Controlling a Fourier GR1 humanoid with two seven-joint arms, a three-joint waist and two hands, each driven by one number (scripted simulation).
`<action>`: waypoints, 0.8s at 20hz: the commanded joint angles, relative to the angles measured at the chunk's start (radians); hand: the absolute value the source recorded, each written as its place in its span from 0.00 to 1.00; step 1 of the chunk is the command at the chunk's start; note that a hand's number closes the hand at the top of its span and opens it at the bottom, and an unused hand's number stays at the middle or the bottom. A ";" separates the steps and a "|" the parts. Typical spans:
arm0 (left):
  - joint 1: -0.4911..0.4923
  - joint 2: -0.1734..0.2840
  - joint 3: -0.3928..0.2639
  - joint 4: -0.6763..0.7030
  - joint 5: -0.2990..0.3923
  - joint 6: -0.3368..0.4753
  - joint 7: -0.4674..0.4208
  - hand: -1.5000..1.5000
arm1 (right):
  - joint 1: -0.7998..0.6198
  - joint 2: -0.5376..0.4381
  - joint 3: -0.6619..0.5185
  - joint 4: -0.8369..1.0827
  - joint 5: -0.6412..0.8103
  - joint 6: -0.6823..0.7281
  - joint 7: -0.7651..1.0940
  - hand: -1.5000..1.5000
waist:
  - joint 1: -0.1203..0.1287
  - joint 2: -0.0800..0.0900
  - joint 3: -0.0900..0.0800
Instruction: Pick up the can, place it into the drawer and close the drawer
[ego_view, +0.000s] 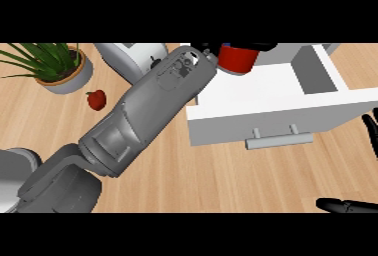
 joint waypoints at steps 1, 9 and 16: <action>-0.001 0.000 -0.070 0.007 0.019 0.044 0.014 1.00 | -0.019 -0.004 0.028 -0.022 0.011 0.002 0.024 0.00 | -0.023 0.002 0.000; 0.008 0.000 -0.084 0.061 0.051 0.075 -0.022 0.00 | -0.037 -0.030 -0.023 -0.002 -0.017 0.004 0.006 0.00 | -0.028 0.007 0.000; 0.033 0.000 -0.116 0.052 0.081 0.114 -0.055 0.00 | -0.044 0.006 0.036 0.001 0.022 -0.014 0.015 0.00 | -0.022 0.008 0.000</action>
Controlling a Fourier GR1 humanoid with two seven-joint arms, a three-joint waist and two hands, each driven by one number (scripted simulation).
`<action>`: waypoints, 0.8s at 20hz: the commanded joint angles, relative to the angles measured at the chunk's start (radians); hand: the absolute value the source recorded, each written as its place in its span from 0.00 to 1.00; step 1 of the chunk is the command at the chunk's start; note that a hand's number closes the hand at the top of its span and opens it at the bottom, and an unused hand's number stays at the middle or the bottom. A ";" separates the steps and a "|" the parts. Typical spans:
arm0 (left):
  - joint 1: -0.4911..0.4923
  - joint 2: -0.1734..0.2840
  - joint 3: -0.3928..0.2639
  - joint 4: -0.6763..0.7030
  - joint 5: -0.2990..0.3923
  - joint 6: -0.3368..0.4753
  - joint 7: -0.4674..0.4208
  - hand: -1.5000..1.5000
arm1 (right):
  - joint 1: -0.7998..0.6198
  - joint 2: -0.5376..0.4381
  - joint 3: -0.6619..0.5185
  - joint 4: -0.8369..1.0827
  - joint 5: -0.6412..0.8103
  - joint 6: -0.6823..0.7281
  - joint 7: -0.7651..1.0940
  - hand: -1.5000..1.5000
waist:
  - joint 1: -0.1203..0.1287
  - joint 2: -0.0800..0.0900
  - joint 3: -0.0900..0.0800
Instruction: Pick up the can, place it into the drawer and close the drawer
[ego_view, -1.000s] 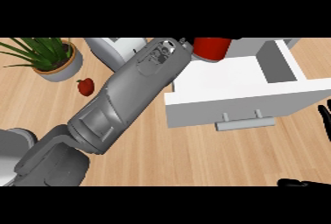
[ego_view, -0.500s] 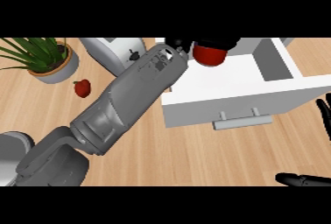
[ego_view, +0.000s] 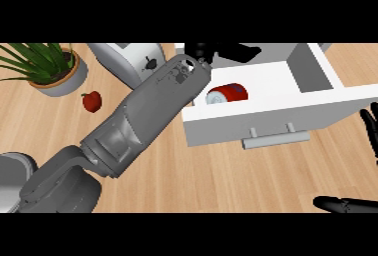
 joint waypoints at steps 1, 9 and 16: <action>-0.018 0.000 -0.019 -0.007 0.023 0.046 0.021 0.00 | 0.042 -0.005 0.001 -0.042 -0.013 0.018 0.013 0.00 | -0.009 -0.006 0.000; 0.015 0.000 0.028 0.000 0.090 0.043 -0.052 0.00 | 0.063 -0.046 0.021 -0.102 0.141 0.017 -0.071 0.00 | 0.007 -0.005 -0.001; -0.017 0.000 0.016 -0.055 0.145 0.048 -0.046 0.00 | -0.018 -0.109 0.080 -0.107 0.319 0.006 -0.099 0.00 | 0.025 -0.006 -0.001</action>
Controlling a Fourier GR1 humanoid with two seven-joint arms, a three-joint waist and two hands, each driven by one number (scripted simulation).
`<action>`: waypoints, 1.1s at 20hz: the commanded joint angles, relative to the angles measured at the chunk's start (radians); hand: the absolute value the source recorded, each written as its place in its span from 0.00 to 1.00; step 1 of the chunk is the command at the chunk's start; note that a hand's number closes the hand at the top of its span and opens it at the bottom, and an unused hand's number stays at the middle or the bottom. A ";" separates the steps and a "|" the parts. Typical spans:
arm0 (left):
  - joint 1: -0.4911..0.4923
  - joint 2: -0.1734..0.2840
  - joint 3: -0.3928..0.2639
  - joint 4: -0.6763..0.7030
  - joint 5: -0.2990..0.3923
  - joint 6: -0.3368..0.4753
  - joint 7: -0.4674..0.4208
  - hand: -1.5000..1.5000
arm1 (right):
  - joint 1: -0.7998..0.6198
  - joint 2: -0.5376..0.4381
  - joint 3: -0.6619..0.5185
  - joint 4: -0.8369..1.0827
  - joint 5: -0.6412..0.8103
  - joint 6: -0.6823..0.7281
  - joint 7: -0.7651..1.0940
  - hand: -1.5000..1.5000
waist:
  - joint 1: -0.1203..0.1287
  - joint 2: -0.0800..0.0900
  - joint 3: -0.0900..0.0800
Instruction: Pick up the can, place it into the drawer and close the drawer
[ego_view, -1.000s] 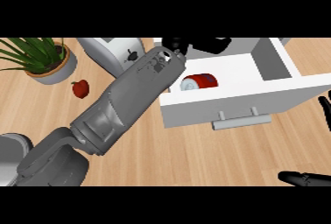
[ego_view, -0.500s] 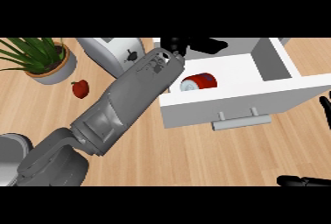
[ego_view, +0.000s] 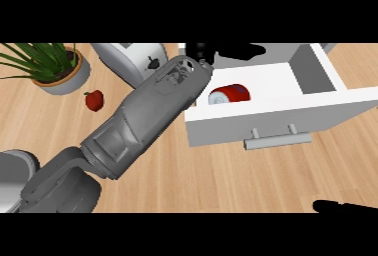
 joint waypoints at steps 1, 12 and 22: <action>0.013 0.000 0.038 -0.013 0.052 -0.013 -0.041 0.00 | -0.008 -0.019 0.050 -0.012 0.116 -0.006 -0.053 0.00 | 0.019 -0.001 0.000; -0.048 0.000 0.016 -0.031 0.063 0.045 -0.029 0.00 | -0.129 -0.120 0.193 0.107 0.540 -0.060 -0.034 0.00 | 0.089 -0.018 -0.001; -0.085 0.004 0.008 -0.073 0.030 0.058 0.069 0.00 | -0.206 -0.103 0.319 0.463 0.883 -0.223 -0.074 0.00 | 0.134 -0.027 -0.001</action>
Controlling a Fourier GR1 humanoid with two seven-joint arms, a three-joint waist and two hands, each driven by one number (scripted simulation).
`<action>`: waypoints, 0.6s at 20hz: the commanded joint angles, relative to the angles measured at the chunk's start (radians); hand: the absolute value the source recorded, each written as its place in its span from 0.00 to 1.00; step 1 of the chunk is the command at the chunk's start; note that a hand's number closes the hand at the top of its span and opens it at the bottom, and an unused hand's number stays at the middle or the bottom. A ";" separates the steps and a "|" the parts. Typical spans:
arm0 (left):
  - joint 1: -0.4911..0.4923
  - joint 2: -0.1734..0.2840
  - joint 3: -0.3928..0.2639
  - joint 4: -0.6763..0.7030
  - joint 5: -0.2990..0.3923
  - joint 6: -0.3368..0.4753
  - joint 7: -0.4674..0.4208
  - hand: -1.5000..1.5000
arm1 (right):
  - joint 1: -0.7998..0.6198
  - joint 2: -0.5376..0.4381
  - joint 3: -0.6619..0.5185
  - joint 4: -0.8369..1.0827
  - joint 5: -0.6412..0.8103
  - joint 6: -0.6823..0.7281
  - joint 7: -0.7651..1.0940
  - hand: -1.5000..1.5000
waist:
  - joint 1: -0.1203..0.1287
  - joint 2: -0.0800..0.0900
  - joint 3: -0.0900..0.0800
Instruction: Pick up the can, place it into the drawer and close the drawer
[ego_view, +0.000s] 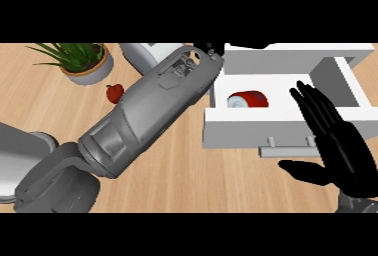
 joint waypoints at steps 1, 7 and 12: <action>0.010 0.046 0.010 -0.044 -0.015 -0.023 0.038 0.00 | -0.067 0.018 0.046 0.154 0.145 -0.062 0.021 0.00 | 0.026 -0.006 -0.001; 0.107 0.141 -0.024 -0.206 -0.072 -0.009 0.135 0.00 | -0.107 0.088 -0.002 0.332 0.160 -0.221 -0.013 0.00 | 0.037 -0.013 0.000; 0.168 0.196 -0.060 -0.337 -0.115 0.021 0.197 0.00 | -0.200 0.111 -0.048 0.574 0.178 -0.342 -0.071 0.00 | 0.051 -0.011 0.000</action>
